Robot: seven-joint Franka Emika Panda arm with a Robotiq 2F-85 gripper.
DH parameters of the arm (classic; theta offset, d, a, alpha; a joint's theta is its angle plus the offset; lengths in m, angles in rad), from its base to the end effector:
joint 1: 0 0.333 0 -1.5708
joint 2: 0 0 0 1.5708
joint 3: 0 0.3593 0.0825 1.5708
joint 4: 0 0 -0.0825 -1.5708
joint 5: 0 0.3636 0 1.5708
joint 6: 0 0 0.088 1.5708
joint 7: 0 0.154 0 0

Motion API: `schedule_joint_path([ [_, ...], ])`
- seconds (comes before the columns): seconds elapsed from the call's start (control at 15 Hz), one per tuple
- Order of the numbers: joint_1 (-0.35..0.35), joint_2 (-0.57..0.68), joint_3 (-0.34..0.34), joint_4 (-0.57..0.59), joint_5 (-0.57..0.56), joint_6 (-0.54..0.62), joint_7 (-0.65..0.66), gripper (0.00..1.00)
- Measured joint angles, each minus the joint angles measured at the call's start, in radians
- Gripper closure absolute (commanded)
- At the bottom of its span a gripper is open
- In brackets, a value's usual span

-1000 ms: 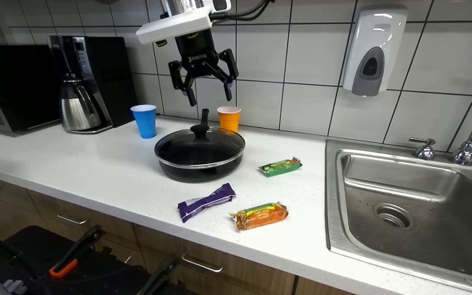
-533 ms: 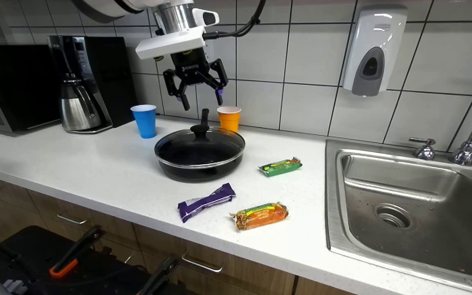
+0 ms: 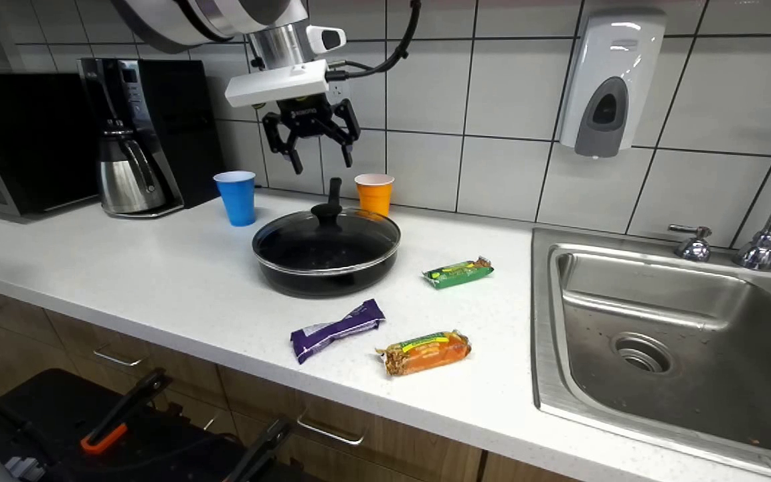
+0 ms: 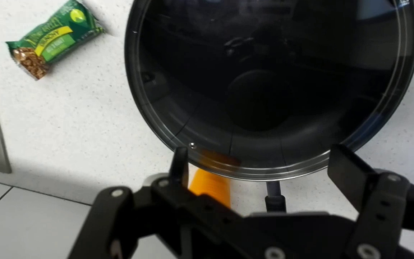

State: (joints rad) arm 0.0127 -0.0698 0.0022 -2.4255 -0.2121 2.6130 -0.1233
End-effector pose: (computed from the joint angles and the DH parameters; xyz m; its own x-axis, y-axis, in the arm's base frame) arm 0.4970 0.0071 0.3721 0.9233 0.3145 0.2206 0.2790 -0.9437 0.1775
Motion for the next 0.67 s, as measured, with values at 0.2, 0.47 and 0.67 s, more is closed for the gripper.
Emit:
schedule_joint_path([
  [0.2, 0.008, 0.053, 0.0, 0.015, 0.112, 0.031, -0.017, 0.0],
  [0.47, 0.013, 0.107, 0.0, 0.027, 0.198, 0.05, -0.044, 0.0],
  [0.67, 0.013, 0.109, 0.0, 0.027, 0.198, 0.05, -0.044, 0.0],
])
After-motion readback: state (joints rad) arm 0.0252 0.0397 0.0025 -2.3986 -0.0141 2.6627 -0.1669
